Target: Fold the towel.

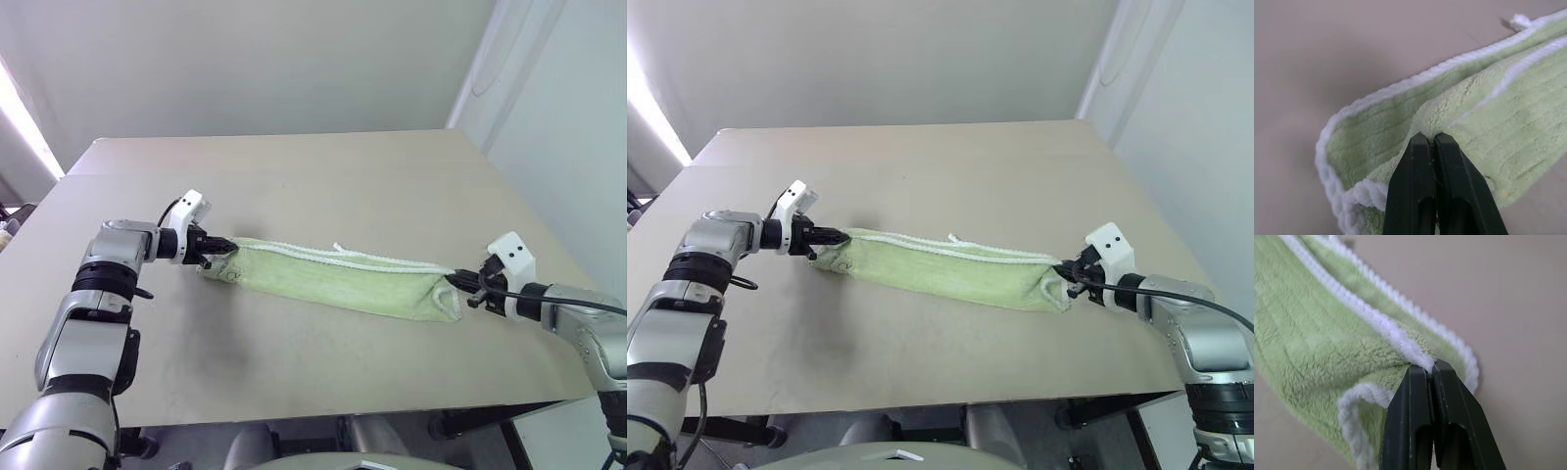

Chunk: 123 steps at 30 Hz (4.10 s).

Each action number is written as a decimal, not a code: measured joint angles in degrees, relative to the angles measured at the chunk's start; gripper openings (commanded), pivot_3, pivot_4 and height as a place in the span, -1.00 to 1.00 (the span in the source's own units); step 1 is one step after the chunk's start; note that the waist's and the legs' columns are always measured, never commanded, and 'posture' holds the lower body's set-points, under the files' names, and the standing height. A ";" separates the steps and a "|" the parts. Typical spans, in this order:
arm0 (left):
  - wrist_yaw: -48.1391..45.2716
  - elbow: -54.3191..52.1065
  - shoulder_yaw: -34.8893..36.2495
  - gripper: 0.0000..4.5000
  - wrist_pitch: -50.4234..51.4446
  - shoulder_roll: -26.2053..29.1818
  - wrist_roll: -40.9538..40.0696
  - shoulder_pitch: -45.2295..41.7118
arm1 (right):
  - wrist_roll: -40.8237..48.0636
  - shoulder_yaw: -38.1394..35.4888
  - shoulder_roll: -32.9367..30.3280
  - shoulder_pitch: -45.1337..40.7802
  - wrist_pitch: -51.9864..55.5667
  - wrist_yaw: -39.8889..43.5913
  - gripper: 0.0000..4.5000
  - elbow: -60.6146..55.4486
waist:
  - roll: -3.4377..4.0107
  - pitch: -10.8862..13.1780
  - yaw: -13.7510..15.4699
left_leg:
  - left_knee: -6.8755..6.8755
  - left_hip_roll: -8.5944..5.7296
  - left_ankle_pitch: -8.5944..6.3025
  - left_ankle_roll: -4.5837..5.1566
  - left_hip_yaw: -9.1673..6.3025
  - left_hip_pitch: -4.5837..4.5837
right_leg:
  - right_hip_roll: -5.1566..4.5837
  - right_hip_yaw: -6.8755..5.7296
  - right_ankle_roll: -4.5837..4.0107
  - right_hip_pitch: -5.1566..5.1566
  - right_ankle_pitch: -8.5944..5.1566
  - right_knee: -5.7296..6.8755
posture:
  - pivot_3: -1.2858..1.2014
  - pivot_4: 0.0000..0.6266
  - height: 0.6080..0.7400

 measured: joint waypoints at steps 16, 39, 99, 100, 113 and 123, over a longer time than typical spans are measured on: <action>10.08 14.80 5.58 -0.59 -8.41 -4.85 3.19 -5.08 | -6.63 4.61 2.61 -6.91 -7.05 -0.71 -0.80 15.67 | 0.00 0.00 -0.16 | 0.00 -0.02 0.00 0.00 -0.02 0.00 | 0.00 0.02 0.05 0.00 0.04 0.05 | 0.03 -1.00 0.57; 3.78 0.32 13.03 0.55 -13.16 -3.33 -0.40 -5.05 | 21.63 -23.14 7.07 -3.89 24.93 -9.79 0.58 -3.85 | 0.05 -0.03 0.14 | -0.03 -0.03 0.00 0.00 0.01 -0.03 | -0.01 0.09 0.01 -0.01 0.03 0.17 | 0.03 -1.00 0.57; -17.42 -33.60 -5.39 0.55 -5.92 -3.36 -5.32 11.68 | 86.03 -14.11 14.97 15.58 12.79 -62.65 0.58 0.03 | 0.44 -0.12 -0.50 | -0.19 0.04 -0.06 0.12 -0.02 -0.57 | 0.06 0.17 0.02 -0.06 0.00 -0.35 | 0.03 -1.00 0.57; -17.41 -33.60 -5.38 0.55 -5.99 -3.34 -5.32 11.78 | 85.74 -13.92 15.09 15.28 12.62 -62.35 0.58 0.37 | 0.44 -0.12 -0.53 | -0.18 0.04 -0.06 0.12 -0.02 -0.57 | 0.06 0.17 0.02 -0.06 0.00 -0.35 | 0.03 -1.00 0.57; -16.45 -33.60 -5.38 0.55 -6.44 -2.22 -5.27 13.24 | 87.54 -15.66 13.38 20.56 12.06 -59.63 0.58 -0.72 | 0.47 -0.15 -0.36 | -0.14 0.04 -0.05 0.13 -0.05 -0.62 | 0.05 0.16 0.02 -0.05 0.00 -0.35 | 0.03 -1.00 0.57; -16.25 -32.82 -5.39 0.55 -7.11 -2.47 -5.22 13.23 | 86.70 -15.70 13.39 21.23 11.13 -58.73 0.58 -0.68 | 0.46 -0.17 -0.29 | -0.08 0.03 -0.05 0.13 -0.09 -0.65 | 0.05 0.15 0.03 -0.03 0.00 -0.36 | 0.03 -1.00 0.57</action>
